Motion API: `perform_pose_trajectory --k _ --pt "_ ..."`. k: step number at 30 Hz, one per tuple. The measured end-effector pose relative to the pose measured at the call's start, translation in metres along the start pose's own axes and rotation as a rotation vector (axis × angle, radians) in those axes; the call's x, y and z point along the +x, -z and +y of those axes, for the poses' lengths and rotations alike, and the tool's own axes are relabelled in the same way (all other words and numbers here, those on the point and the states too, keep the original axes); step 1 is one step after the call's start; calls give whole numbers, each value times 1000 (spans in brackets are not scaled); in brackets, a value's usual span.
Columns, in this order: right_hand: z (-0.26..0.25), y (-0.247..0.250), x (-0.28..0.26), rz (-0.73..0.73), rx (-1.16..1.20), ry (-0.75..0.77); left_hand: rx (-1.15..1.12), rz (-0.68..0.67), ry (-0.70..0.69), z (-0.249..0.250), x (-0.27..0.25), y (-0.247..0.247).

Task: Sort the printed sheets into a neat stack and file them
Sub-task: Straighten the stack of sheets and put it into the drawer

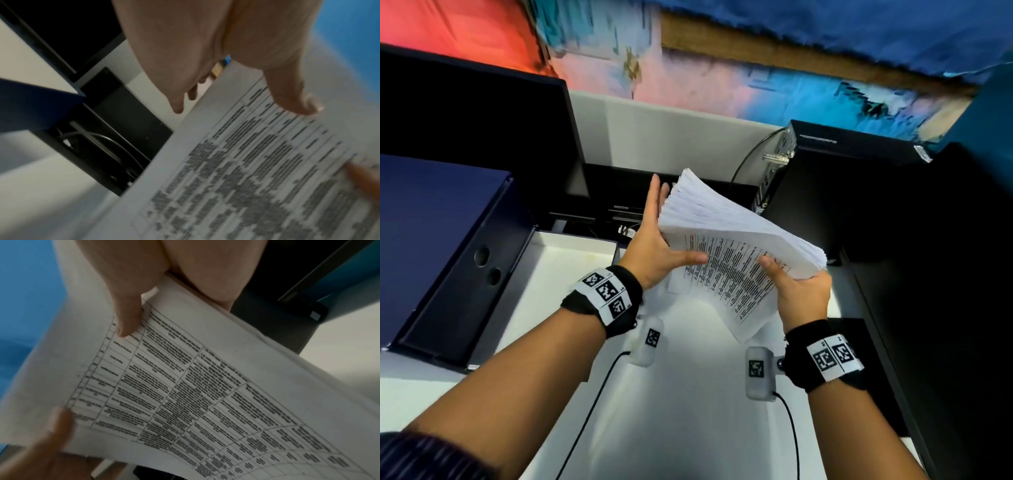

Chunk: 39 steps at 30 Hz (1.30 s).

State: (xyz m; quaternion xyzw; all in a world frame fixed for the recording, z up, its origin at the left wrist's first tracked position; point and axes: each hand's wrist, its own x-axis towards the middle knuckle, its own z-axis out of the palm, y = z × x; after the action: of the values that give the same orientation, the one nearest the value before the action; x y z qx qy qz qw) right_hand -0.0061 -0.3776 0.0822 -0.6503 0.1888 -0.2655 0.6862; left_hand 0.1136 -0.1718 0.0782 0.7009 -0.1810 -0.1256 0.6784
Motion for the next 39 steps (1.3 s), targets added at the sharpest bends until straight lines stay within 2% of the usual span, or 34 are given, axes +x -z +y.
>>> perform_pose_trajectory --k 2,4,9,11,13,18,19,22,24,28,31,33,39 --pt "-2 1 3 -26 -28 -17 112 -18 -15 -3 5 3" --pt "-10 1 6 -47 -58 -3 146 38 -41 2 12 3" --pt "-25 8 -2 -28 -103 186 38 221 -142 19 1 -14" --pt "-9 1 -15 -13 -209 161 150 232 -108 7 -11 -24" --pt "7 -5 -23 8 -257 62 224 252 -52 -3 -19 -32" --pt "1 -7 -25 76 -260 149 41 328 -119 14 -19 -36" --pt "3 -5 -28 90 -253 151 14 321 -121 16 -21 -36" --pt "10 -11 -32 100 -157 -49 -62 244 -21 4 -26 -33" --pt "9 -11 -27 106 -63 -130 -47 213 26 1 -25 -30" --pt "13 3 -18 116 36 -143 -24 153 40 -2 -21 -22" --pt "32 3 -22 73 -36 -259 -3 101 81 -7 -21 -17" --pt "43 -2 -23 105 -4 -292 -9 80 97 -7 -21 -16" --pt "58 -6 -15 96 39 -337 -1 87 155 -12 -26 -14"
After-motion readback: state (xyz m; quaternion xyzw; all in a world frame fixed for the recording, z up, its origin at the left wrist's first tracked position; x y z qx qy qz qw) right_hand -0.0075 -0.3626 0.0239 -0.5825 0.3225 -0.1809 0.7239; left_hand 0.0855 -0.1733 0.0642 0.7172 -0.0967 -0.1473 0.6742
